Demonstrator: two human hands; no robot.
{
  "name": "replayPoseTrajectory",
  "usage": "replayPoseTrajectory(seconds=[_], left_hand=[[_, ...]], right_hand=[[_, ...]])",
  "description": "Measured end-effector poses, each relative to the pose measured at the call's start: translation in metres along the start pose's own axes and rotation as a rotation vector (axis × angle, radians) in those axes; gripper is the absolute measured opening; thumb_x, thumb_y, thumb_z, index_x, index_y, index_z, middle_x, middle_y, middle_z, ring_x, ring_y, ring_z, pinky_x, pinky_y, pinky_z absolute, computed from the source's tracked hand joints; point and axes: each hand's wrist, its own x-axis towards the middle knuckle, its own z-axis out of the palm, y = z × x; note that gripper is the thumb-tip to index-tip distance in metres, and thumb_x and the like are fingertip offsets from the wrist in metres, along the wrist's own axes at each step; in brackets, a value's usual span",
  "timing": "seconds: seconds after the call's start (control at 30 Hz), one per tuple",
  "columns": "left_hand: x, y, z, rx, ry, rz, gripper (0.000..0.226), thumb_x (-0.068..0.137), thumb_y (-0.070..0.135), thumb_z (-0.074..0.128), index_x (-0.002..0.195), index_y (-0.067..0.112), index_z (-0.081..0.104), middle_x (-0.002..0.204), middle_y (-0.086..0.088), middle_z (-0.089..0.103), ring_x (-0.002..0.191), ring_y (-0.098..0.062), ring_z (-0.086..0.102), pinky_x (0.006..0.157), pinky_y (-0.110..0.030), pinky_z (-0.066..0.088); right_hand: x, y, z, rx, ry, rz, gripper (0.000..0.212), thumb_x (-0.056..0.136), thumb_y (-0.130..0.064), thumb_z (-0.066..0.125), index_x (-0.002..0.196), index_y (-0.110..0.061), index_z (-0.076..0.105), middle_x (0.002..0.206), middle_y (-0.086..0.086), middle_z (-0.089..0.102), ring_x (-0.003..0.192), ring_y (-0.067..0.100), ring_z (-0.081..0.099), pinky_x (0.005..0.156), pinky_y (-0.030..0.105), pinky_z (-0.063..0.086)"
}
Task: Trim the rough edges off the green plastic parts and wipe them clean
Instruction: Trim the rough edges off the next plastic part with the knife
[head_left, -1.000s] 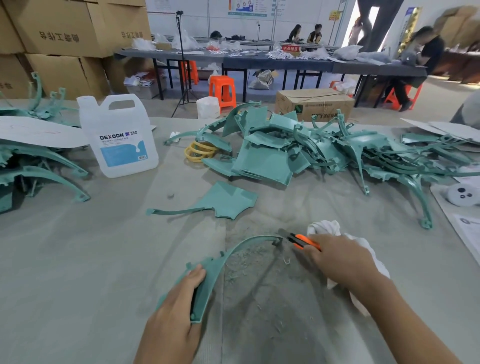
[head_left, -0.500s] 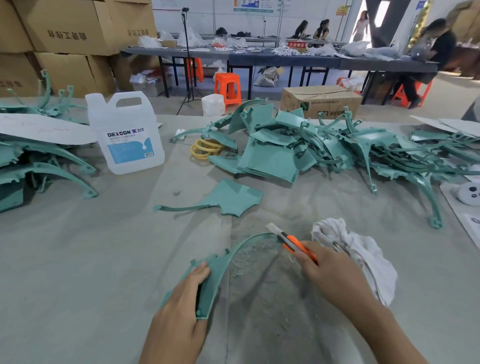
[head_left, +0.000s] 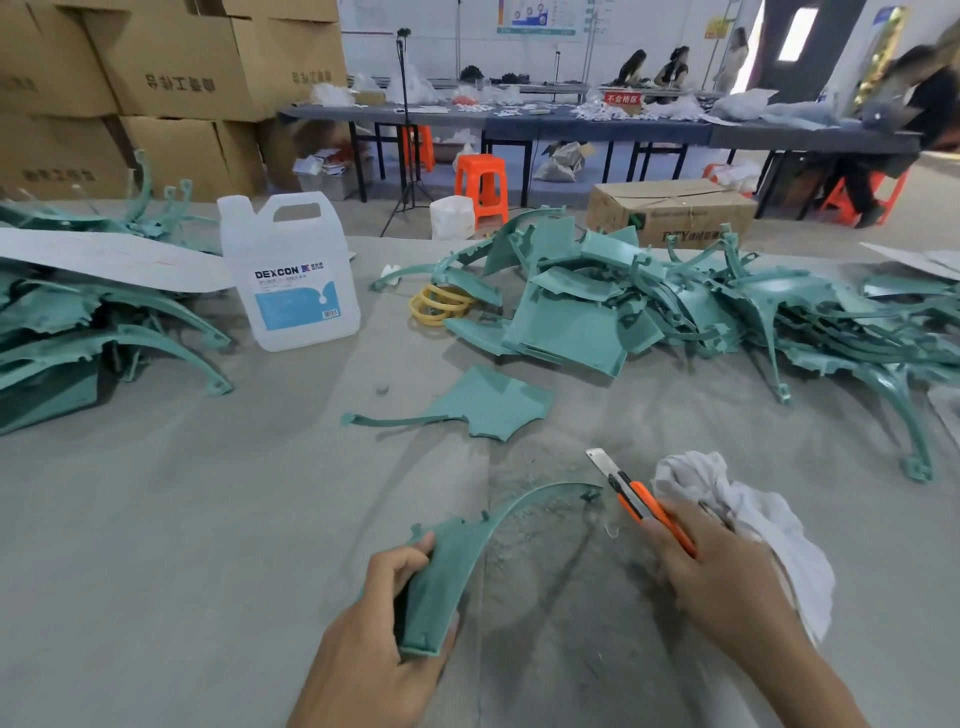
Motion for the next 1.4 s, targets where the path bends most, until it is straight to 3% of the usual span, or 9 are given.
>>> replayPoseTrajectory(seconds=[0.13, 0.33, 0.5, 0.63, 0.9, 1.03, 1.1, 1.2, 1.4], left_hand=[[0.001, -0.003, -0.003, 0.043, 0.007, 0.037, 0.055, 0.078, 0.072, 0.055, 0.126, 0.049, 0.043, 0.135, 0.049, 0.043, 0.114, 0.025, 0.05, 0.086, 0.0, 0.04], [0.009, -0.005, 0.002, 0.175, -0.009, 0.011, 0.054, 0.089, 0.045, 0.065, 0.136, 0.056, 0.042, 0.139, 0.048, 0.039, 0.118, 0.015, 0.05, 0.089, 0.003, 0.033], [0.02, 0.007, 0.01, 0.074, -0.04, -0.019, 0.048, 0.084, 0.049, 0.064, 0.121, 0.059, 0.037, 0.138, 0.053, 0.033, 0.115, 0.028, 0.045, 0.085, 0.005, 0.033], [0.021, 0.003, 0.012, 0.071, -0.064, -0.078, 0.06, 0.079, 0.02, 0.073, 0.104, 0.056, 0.032, 0.134, 0.048, 0.043, 0.115, 0.005, 0.057, 0.076, 0.003, 0.034], [0.018, 0.0, 0.015, -0.018, -0.042, -0.12, 0.049, 0.073, 0.013, 0.085, 0.097, 0.038, 0.049, 0.123, 0.056, 0.043, 0.108, 0.017, 0.057, 0.077, 0.003, 0.038], [0.017, -0.007, 0.007, -0.072, -0.026, -0.106, 0.068, 0.079, -0.001, 0.078, 0.111, 0.055, 0.055, 0.122, 0.042, 0.059, 0.112, 0.016, 0.058, 0.085, 0.0, 0.041], [0.017, -0.008, 0.003, 0.002, -0.04, -0.088, 0.072, 0.085, 0.006, 0.072, 0.126, 0.061, 0.053, 0.127, 0.043, 0.055, 0.117, 0.014, 0.055, 0.088, 0.0, 0.04], [0.019, -0.01, 0.003, 0.048, -0.045, -0.085, 0.069, 0.089, 0.011, 0.069, 0.137, 0.055, 0.047, 0.136, 0.038, 0.049, 0.126, 0.005, 0.051, 0.095, -0.002, 0.037], [0.02, -0.012, 0.003, 0.035, -0.073, -0.112, 0.072, 0.09, 0.005, 0.065, 0.133, 0.06, 0.045, 0.137, 0.028, 0.055, 0.128, -0.002, 0.054, 0.098, -0.008, 0.04]], right_hand=[[-0.007, -0.01, 0.005, 0.053, -0.046, -0.038, 0.015, 0.097, -0.051, 0.054, 0.106, -0.044, 0.065, 0.075, -0.019, 0.063, 0.077, 0.01, 0.061, 0.074, 0.038, 0.049], [-0.027, -0.029, -0.008, 0.176, -0.158, -0.106, 0.021, 0.092, -0.059, 0.052, 0.112, -0.064, 0.054, 0.075, -0.015, 0.069, 0.06, 0.007, 0.065, 0.066, 0.038, 0.059], [-0.054, -0.055, -0.005, 0.151, -0.356, -0.251, 0.034, 0.093, -0.064, 0.049, 0.126, -0.068, 0.044, 0.088, -0.019, 0.071, 0.079, 0.002, 0.069, 0.077, 0.026, 0.056], [-0.061, -0.062, -0.003, 0.126, -0.439, -0.28, 0.039, 0.095, -0.064, 0.047, 0.133, -0.07, 0.038, 0.094, -0.013, 0.072, 0.091, 0.004, 0.068, 0.084, 0.024, 0.053], [-0.02, -0.035, 0.006, -0.03, -0.16, -0.187, 0.033, 0.097, -0.064, 0.039, 0.128, -0.056, 0.047, 0.069, -0.01, 0.061, 0.068, 0.012, 0.064, 0.064, 0.032, 0.05], [0.004, -0.015, 0.002, -0.143, -0.09, -0.087, 0.02, 0.102, -0.052, 0.043, 0.113, -0.045, 0.059, 0.089, -0.01, 0.065, 0.092, 0.016, 0.065, 0.08, 0.038, 0.051], [-0.003, -0.018, -0.002, -0.044, -0.086, -0.143, 0.011, 0.1, -0.055, 0.045, 0.105, -0.055, 0.055, 0.081, -0.01, 0.065, 0.08, 0.009, 0.065, 0.074, 0.033, 0.053], [-0.03, -0.035, -0.006, 0.185, -0.23, -0.311, 0.022, 0.096, -0.062, 0.046, 0.115, -0.066, 0.054, 0.074, -0.014, 0.068, 0.061, 0.008, 0.064, 0.055, 0.021, 0.051], [-0.055, -0.052, 0.004, 0.16, -0.436, -0.433, 0.041, 0.089, -0.072, 0.04, 0.13, -0.068, 0.046, 0.08, -0.031, 0.061, 0.076, 0.001, 0.064, 0.072, 0.018, 0.051]])
